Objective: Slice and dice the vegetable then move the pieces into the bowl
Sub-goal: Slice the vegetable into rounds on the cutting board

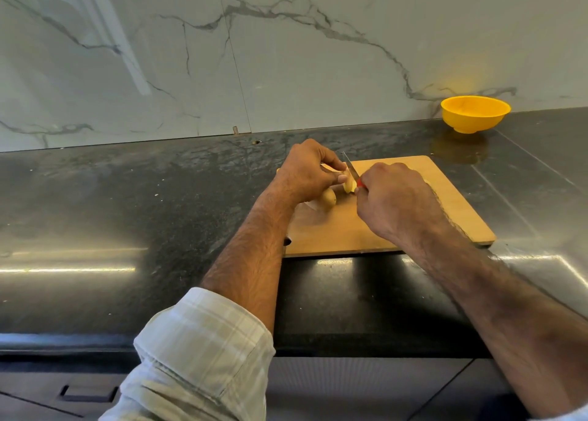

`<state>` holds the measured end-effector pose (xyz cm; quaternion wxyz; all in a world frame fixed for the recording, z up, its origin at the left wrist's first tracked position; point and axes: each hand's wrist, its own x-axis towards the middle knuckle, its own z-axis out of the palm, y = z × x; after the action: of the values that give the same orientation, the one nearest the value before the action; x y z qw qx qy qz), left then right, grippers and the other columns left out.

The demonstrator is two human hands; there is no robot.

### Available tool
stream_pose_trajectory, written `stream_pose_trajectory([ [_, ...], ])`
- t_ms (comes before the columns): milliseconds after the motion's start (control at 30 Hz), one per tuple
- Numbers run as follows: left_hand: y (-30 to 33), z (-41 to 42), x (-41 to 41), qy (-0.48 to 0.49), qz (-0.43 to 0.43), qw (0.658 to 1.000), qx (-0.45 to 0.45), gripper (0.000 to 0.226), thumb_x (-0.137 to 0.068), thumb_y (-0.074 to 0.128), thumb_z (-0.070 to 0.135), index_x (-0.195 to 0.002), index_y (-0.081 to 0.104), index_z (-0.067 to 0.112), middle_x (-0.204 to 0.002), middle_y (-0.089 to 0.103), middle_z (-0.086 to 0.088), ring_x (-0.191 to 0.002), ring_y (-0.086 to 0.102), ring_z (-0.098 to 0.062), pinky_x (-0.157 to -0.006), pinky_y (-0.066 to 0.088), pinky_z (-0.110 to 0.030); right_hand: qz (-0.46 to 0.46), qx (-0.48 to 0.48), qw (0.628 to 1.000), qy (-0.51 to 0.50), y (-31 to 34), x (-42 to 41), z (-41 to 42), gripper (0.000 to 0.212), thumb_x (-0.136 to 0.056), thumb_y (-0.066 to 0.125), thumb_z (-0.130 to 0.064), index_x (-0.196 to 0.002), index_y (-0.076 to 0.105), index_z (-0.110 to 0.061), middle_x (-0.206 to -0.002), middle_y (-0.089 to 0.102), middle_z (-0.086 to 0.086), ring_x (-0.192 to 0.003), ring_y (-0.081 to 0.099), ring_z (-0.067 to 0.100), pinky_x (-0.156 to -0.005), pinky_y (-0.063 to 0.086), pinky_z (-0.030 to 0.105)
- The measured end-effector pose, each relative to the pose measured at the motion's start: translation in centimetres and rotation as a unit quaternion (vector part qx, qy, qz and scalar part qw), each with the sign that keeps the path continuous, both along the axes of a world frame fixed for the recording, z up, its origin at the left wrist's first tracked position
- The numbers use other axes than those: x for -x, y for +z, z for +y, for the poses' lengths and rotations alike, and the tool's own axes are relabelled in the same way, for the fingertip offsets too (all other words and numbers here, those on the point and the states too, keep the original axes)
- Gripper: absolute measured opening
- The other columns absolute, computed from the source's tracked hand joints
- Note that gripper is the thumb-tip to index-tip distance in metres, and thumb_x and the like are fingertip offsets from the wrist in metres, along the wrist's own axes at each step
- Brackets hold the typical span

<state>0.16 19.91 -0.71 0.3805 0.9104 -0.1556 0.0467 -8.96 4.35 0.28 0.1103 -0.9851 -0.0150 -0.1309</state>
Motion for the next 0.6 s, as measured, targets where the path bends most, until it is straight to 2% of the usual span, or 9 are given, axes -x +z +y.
stream_pose_trajectory([
  [167,-0.1,0.0,0.0,0.004,-0.011,1.000,-0.001,0.018,-0.087,0.087,0.019,-0.104,0.084,0.016,-0.104,0.079,0.007,-0.096,0.071,-0.003,-0.099,0.060,-0.036,0.007,0.000,1.000,0.008,0.0,-0.3,0.3,0.021,-0.100,0.065,-0.034,-0.113,0.069,-0.018,-0.097,0.067,0.003,-0.085,0.063,0.020,-0.072,0.061,0.036],
  [367,0.0,-0.1,0.0,0.007,-0.014,1.000,-0.006,0.014,-0.086,0.086,0.016,-0.100,0.085,0.017,-0.098,0.079,0.008,-0.092,0.071,-0.002,-0.090,0.060,-0.027,0.008,-0.010,1.000,0.007,0.2,-1.5,0.8,0.016,-0.097,0.069,-0.032,-0.102,0.070,-0.017,-0.082,0.063,-0.001,-0.074,0.062,0.018,-0.068,0.059,0.035],
  [433,-0.1,-0.1,0.0,0.005,-0.013,1.000,-0.002,0.012,-0.087,0.087,0.017,-0.099,0.085,0.017,-0.096,0.079,0.009,-0.090,0.071,0.000,-0.087,0.059,-0.024,0.011,-0.018,1.000,0.010,0.5,-1.9,0.9,0.016,-0.097,0.070,-0.031,-0.100,0.070,-0.016,-0.078,0.059,-0.002,-0.070,0.059,0.017,-0.065,0.053,0.031],
  [500,-0.1,-0.1,0.0,0.004,-0.010,1.000,0.002,0.012,-0.086,0.087,0.018,-0.098,0.085,0.018,-0.094,0.079,0.009,-0.090,0.071,-0.001,-0.087,0.059,-0.024,0.015,-0.019,1.000,0.012,0.7,-2.0,0.8,0.016,-0.098,0.070,-0.030,-0.100,0.071,-0.015,-0.076,0.057,-0.004,-0.068,0.056,0.015,-0.063,0.049,0.028],
  [600,-0.1,-0.3,-0.1,0.005,-0.007,1.000,0.001,0.011,-0.086,0.087,0.018,-0.097,0.086,0.021,-0.094,0.079,0.011,-0.092,0.072,-0.004,-0.089,0.062,-0.029,0.019,-0.014,1.000,0.009,0.3,-1.5,0.4,0.015,-0.097,0.070,-0.030,-0.103,0.073,-0.016,-0.076,0.059,-0.004,-0.069,0.058,0.016,-0.063,0.050,0.028],
])
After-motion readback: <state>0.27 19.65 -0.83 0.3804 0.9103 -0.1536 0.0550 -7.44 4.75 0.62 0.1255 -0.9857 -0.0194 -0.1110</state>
